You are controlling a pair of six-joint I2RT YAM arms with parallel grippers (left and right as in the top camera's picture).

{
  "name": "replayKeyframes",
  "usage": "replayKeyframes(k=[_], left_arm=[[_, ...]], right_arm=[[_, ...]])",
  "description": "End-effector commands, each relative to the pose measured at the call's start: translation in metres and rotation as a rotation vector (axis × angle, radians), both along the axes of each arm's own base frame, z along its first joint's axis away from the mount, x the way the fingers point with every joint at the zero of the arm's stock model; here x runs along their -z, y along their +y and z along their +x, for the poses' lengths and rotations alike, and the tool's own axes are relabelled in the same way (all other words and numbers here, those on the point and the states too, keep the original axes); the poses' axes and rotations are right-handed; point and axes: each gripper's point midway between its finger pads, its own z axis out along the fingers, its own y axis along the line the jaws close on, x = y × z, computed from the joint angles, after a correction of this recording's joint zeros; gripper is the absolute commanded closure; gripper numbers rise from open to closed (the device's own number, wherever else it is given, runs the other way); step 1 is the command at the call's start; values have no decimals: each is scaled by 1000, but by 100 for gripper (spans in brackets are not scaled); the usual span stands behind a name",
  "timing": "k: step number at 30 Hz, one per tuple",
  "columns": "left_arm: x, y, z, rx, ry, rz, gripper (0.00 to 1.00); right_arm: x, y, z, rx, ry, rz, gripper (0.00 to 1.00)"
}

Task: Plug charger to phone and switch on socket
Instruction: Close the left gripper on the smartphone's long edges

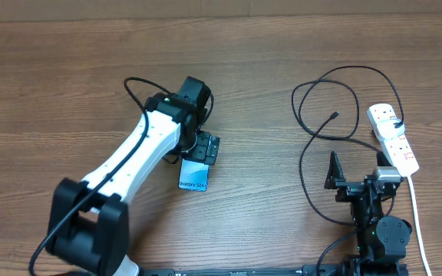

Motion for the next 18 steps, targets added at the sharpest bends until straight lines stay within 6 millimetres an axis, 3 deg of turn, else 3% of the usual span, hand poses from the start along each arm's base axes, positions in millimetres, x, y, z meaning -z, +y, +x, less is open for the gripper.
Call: replayKeyframes(k=[1,18], left_arm=[[15,0,1,-45,39,34,0],[88,1,-4,-77,190,102,1]], right_arm=[[1,-3,0,14,-6,-5,0],[1,-3,0,14,-6,-5,0]])
